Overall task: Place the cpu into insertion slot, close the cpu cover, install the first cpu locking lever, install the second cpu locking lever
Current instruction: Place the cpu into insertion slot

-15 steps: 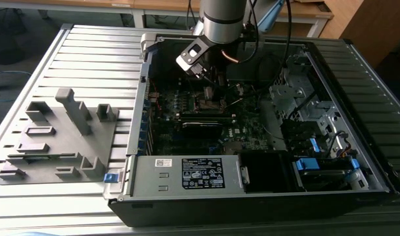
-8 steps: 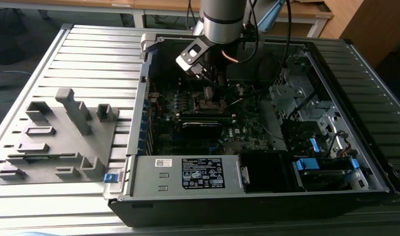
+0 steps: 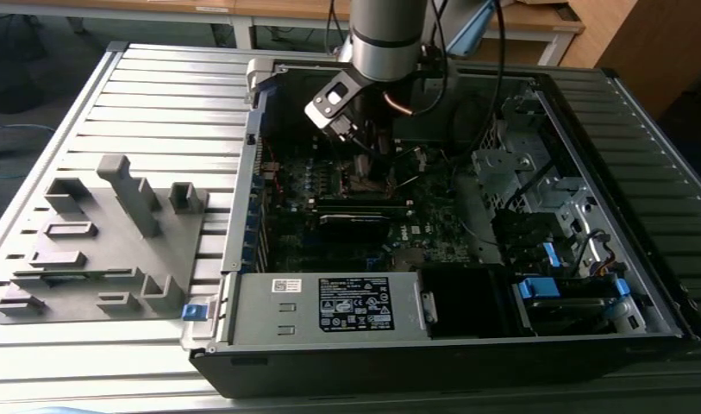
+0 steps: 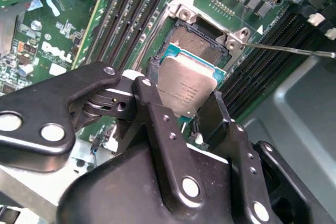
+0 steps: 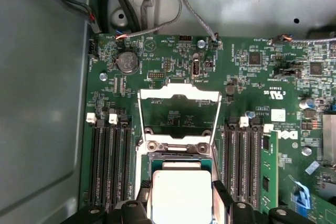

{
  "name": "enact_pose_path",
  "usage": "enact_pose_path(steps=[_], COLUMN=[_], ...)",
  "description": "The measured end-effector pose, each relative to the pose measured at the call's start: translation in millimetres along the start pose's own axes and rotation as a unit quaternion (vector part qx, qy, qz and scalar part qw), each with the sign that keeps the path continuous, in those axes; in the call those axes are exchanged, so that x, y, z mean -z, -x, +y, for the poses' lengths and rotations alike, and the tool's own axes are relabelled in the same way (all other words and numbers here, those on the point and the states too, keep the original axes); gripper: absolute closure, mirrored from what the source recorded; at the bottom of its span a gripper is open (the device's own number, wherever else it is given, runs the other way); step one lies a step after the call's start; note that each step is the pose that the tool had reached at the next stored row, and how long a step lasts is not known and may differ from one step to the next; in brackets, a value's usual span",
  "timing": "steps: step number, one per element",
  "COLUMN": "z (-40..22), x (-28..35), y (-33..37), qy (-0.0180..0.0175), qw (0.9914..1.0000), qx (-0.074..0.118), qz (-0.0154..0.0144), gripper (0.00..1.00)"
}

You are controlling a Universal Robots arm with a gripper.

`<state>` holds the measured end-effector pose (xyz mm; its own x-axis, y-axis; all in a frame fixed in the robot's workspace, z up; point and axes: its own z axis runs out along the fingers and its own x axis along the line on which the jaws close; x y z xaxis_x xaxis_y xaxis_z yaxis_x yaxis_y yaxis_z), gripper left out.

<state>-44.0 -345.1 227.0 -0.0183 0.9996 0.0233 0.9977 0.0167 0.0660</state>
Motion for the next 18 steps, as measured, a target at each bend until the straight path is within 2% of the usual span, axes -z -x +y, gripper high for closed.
enact_pose_path(steps=[6, 15, 18], z=[-0.9, -4.4, -4.5], x=[-9.9, -18.1, -18.2], y=[0.1, -0.5, -0.4], qy=[0.0, 0.0, -0.0001], qw=[1.0, 1.0, 1.0], qx=[0.0, 0.0, 0.0], qz=[-0.0001, -0.0001, -0.0003], gripper=[0.46, 0.46, 0.46])
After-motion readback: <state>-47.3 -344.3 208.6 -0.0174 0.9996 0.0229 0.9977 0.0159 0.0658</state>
